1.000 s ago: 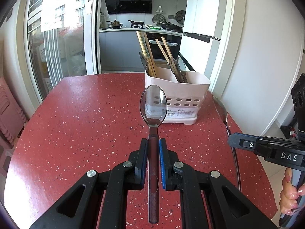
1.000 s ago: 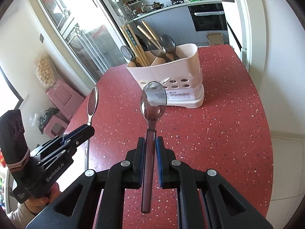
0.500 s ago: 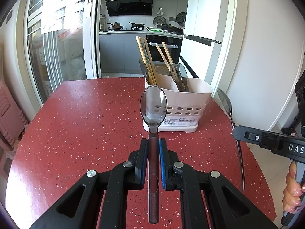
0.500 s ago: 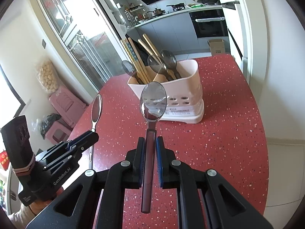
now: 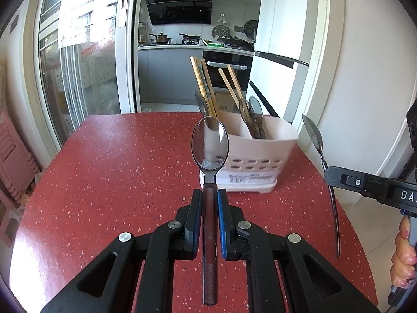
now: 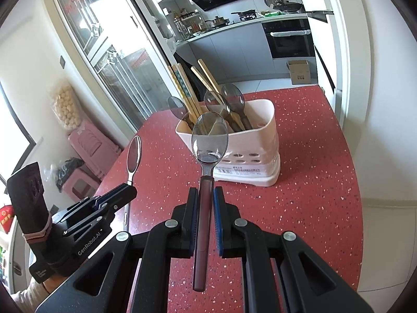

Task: Organize utensils
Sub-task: 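Lift both spoons and carry them over the pink holder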

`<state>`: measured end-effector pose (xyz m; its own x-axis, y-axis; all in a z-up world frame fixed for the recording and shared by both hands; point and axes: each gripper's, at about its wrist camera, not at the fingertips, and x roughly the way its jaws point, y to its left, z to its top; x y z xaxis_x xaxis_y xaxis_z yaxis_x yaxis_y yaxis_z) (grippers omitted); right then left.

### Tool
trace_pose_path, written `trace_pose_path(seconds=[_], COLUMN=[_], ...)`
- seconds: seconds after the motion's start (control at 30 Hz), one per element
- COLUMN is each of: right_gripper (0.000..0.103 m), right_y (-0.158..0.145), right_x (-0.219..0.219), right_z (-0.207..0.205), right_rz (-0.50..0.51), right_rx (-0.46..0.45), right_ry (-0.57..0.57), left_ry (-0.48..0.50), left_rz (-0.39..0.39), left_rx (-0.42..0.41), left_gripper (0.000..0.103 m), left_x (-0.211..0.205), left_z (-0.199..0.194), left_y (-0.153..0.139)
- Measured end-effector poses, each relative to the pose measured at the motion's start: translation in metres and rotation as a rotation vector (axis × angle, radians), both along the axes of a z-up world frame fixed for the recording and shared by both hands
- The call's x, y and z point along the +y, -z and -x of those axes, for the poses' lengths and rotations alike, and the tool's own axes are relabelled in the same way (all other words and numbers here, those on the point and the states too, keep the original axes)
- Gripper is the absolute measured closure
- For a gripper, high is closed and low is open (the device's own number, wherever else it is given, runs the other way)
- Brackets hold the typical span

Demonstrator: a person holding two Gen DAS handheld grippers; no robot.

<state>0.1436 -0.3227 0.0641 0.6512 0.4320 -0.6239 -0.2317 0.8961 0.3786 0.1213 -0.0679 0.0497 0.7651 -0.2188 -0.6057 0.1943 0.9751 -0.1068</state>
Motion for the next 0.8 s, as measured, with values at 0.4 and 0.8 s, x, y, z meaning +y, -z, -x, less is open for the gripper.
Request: trace_pose_path(seconds=[0.4, 0.8], right_gripper=[0.090, 0.090], right_y=[-0.019, -0.033], right_x=[-0.007, -0.014], right_z=[-0.028, -0.064], right_rz=[-0.012, -0.011], right_rx=[-0.047, -0.104], right_ry=[0.012, 0.046], left_ry=[-0.039, -0.066], left_rz=[0.036, 0.081], left_rx=[-0.078, -0.162], left_gripper=[0.062, 0.062], left_x=[0.002, -0.007], left_z=[-0.041, -0.089], left_y=[-0.032, -0.050])
